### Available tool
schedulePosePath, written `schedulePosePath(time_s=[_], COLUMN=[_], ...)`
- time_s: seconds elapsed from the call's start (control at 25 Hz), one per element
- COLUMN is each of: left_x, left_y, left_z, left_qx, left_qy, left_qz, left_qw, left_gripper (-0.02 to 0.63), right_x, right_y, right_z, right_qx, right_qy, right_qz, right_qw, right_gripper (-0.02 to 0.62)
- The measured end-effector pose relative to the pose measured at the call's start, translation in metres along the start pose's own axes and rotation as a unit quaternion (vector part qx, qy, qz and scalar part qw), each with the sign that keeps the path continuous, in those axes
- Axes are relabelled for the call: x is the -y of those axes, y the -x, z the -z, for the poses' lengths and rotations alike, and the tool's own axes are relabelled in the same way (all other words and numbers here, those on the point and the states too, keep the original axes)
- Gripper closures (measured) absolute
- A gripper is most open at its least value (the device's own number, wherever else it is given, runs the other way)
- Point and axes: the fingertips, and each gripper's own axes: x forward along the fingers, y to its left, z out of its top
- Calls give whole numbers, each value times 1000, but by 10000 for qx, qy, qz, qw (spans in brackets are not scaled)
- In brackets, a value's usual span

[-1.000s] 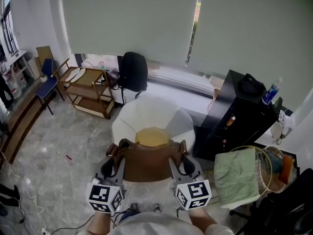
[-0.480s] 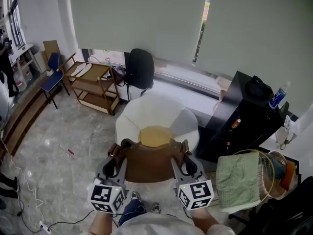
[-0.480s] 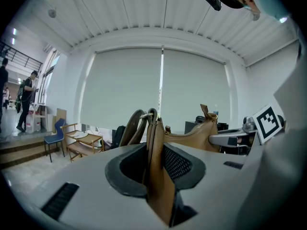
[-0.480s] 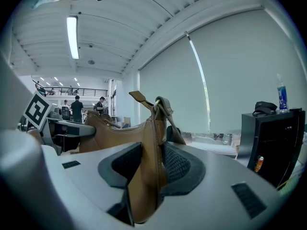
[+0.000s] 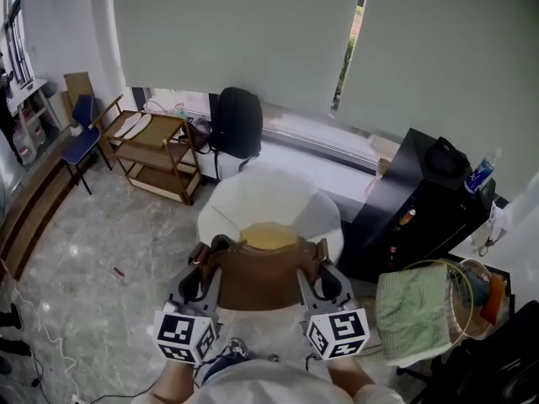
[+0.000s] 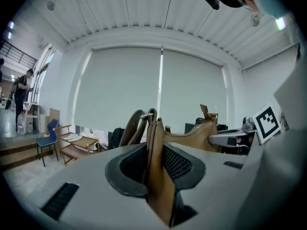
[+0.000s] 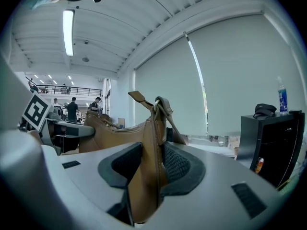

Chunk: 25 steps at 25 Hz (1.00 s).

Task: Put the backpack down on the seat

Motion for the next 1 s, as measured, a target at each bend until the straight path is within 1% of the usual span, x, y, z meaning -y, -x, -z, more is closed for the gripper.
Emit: schedulePosePath(time_s=[0.24,0.56,0.76,1.0], left_x=[-38,-69,-75,-81], left_y=[-15,-34,-54,-92], left_z=[-9,-13,-12,-22], left_qx=[75,32,-52,36], left_qy=[-107,-94,-39,-56], left_qz=[144,353,387,185], left_qw=[9998,9993,9992,9998], left_gripper=[492,492,492,491], right_x=[-16,-25,-14,14], right_y=[-32,-62,-81,-115], right_z=[-7,-10,-10,-15], right_qx=[86,52,-10,-22], right_qy=[-37,-58,-70,-88], right_qz=[148,317,294,153], right_qw=[9998,9995,9995,9998], right_gripper=[442,442,442,442])
